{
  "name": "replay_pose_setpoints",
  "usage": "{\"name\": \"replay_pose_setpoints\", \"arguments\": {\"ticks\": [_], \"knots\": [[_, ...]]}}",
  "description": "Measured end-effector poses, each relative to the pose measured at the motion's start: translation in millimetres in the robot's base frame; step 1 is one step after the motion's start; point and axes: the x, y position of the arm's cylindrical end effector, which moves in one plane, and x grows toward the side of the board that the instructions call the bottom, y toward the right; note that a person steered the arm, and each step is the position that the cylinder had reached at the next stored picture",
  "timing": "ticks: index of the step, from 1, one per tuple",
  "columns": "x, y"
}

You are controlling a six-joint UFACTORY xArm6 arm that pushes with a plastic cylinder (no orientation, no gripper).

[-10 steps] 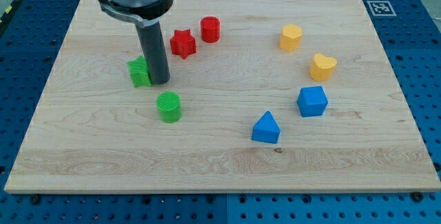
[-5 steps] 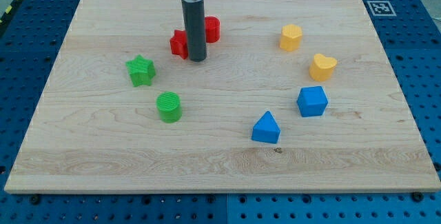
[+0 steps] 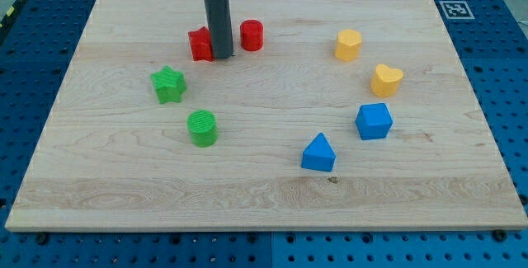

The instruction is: Adjust the red blocks and green star to form a circle

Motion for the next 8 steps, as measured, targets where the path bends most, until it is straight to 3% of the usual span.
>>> {"name": "replay_pose_setpoints", "arguments": {"ticks": [2, 6, 8], "knots": [[1.1, 38.6], [-22.3, 42.2], [47.7, 42.2]]}}
